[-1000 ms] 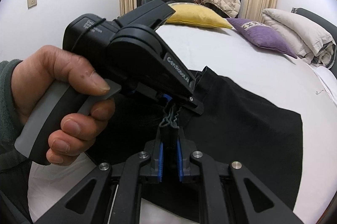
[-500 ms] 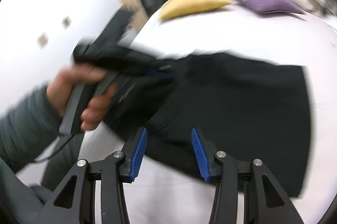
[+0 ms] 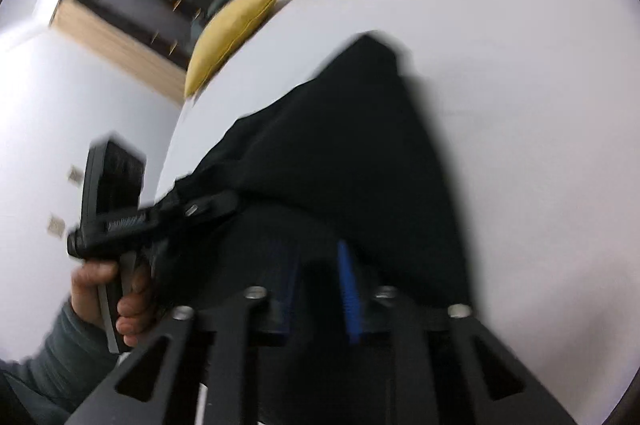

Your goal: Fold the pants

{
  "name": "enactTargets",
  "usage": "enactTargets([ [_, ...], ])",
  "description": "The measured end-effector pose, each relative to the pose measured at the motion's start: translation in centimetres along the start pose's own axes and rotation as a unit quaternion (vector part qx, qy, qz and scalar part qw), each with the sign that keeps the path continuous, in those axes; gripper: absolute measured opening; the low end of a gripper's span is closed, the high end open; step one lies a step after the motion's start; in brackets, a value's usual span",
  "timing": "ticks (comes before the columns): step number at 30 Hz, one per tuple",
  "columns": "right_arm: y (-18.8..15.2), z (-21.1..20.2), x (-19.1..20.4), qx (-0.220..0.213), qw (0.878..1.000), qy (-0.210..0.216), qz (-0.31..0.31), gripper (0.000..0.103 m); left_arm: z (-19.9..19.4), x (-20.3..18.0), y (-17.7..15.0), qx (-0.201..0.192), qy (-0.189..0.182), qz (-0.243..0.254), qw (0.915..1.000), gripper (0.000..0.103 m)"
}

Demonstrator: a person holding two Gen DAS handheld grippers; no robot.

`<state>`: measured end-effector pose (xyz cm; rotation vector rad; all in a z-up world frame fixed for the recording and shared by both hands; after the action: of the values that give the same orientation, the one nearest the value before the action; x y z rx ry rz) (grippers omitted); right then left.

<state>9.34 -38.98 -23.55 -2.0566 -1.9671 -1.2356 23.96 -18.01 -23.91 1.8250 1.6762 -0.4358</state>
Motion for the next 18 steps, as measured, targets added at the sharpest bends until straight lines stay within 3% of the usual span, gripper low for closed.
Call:
enactTargets([
  [2, 0.4, -1.3, -1.5, -0.005, 1.000, -0.010, 0.021, 0.015, -1.1, 0.5, -0.8, -0.013, 0.016, 0.010, 0.9997, 0.015],
  [4, 1.8, -2.8, -1.4, -0.010, 0.999, -0.014, 0.032, 0.022, -2.7, -0.6, -1.6, -0.041, 0.049, 0.033, 0.9974, 0.015],
  [5, 2.8, -3.4, -0.3, -0.027, 0.999, 0.003, 0.023, 0.030, -3.3, -1.6, -1.8, -0.054, 0.053, 0.047, 0.9960, 0.015],
  [8, 6.7, -2.9, 3.2, -0.051, 0.997, 0.063, -0.017, 0.056, -4.4, -4.4, -3.9, -0.067, -0.004, 0.082, 0.9944, 0.015],
  [11, 9.4, 1.3, 4.6, -0.028, 0.996, 0.077, -0.045, 0.073, -1.4, -4.9, -5.7, -0.035, 0.036, 0.099, 0.9938, 0.015],
  [12, 9.5, 3.9, 3.0, 0.003, 0.998, 0.044, -0.039, 0.071, -0.1, -3.9, -6.4, -0.022, 0.052, 0.088, 0.9945, 0.015],
  [13, 9.3, 5.8, 1.5, 0.032, 0.999, 0.017, -0.023, 0.063, 0.3, -3.2, -6.9, -0.028, 0.038, 0.078, 0.9958, 0.015],
  [14, 9.1, 6.7, 0.0, 0.045, 0.999, 0.004, -0.004, 0.035, 0.1, -2.8, -7.3, -0.040, 0.029, 0.075, 0.9960, 0.015],
  [15, 9.3, 5.6, -1.1, 0.029, 0.999, 0.003, 0.016, 0.024, -0.2, -2.7, -7.6, -0.045, 0.026, 0.072, 0.9960, 0.015],
  [16, 9.4, 4.7, -1.4, 0.022, 0.999, 0.010, 0.033, 0.026, -0.5, -2.6, -7.9, -0.050, 0.023, 0.066, 0.9963, 0.015],
  [18, 8.8, 1.5, -1.0, -0.006, 0.999, 0.017, 0.042, 0.047, -1.1, -2.4, -8.1, -0.059, 0.014, 0.057, 0.9965, 0.015],
])
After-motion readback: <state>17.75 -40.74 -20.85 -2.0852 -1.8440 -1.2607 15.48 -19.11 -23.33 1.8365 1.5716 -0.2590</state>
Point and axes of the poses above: each gripper's, at about its wrist camera, not at the fingertips, and z roughly the way its jaws point, x to its left, y to its top, the point moved 4 cm from there along z, roughly the way its jaws point, and after that the axes turned 8 degrees about -z, right-handed, at the moved point
